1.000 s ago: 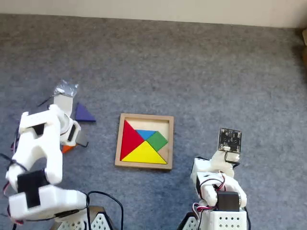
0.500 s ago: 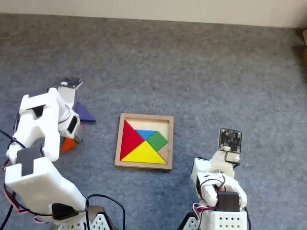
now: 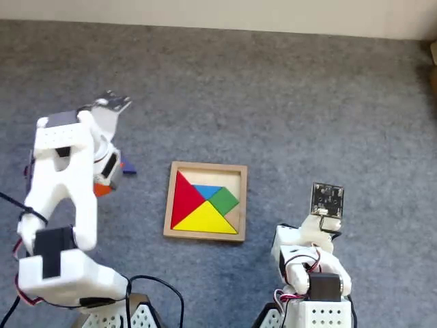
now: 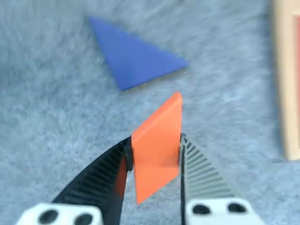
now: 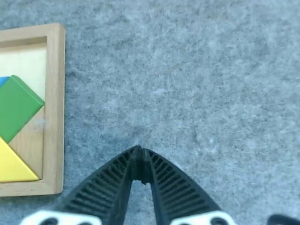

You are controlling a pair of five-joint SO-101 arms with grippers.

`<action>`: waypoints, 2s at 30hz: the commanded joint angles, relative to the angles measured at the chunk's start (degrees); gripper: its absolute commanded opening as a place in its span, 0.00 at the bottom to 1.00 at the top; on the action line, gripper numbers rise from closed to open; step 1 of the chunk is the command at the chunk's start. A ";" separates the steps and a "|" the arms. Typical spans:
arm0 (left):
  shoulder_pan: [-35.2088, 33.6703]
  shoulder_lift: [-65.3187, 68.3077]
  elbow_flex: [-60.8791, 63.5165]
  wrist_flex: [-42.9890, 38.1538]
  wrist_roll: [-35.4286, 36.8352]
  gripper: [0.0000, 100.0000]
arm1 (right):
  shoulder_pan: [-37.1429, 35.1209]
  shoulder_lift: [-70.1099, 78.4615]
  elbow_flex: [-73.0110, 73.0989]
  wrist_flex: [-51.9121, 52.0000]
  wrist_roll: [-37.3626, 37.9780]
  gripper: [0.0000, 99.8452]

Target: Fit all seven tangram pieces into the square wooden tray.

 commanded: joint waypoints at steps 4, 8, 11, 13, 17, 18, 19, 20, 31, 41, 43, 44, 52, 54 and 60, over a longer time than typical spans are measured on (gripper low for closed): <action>9.01 -4.62 -1.80 0.44 -0.18 0.05 | 0.66 -0.57 7.08 -1.01 0.44 0.01; 14.29 -4.97 -2.15 0.44 -0.18 0.06 | 0.66 -0.57 7.08 -1.01 0.44 0.01; 19.12 -5.05 -2.15 0.44 -3.69 0.06 | 0.66 -0.57 7.08 -1.01 0.44 0.01; 21.93 -5.05 -2.15 0.44 -8.97 0.06 | 0.66 -0.57 7.08 -1.01 0.44 0.01; 25.45 -4.62 -2.86 -1.05 -12.92 0.06 | 0.66 -0.57 7.08 -1.01 0.44 0.01; 25.89 -4.62 -3.03 -1.93 -13.01 0.06 | 0.66 -0.57 7.08 -1.01 0.44 0.01; 26.07 -4.62 -3.03 -3.08 -13.01 0.06 | 0.66 -0.57 7.08 -1.01 0.44 0.01; 26.15 -4.62 -3.03 -4.31 -13.01 0.06 | 0.66 -0.57 7.08 -1.01 0.44 0.01; 29.05 -4.53 -2.77 -12.31 -20.22 0.05 | 0.66 -0.57 7.08 -1.01 0.44 0.01; 33.36 2.95 -3.03 -19.43 -20.04 0.06 | 0.66 -0.57 7.08 -1.01 0.44 0.01; 33.27 5.41 -3.03 -21.19 -20.04 0.06 | 0.66 -0.57 7.08 -1.01 0.44 0.01; 33.27 6.37 -3.03 -21.54 -20.04 0.06 | 0.66 -0.57 7.08 -1.01 0.44 0.01; 34.33 6.46 -3.03 -21.71 -20.48 0.06 | 0.66 -0.57 7.08 -1.01 0.44 0.01; 34.33 6.46 -3.03 -21.63 -22.42 0.09 | 0.66 -0.57 7.08 -1.01 0.44 0.01; 34.07 6.46 -2.68 -20.92 -22.77 0.18 | 0.75 -0.57 7.08 -1.01 0.44 0.01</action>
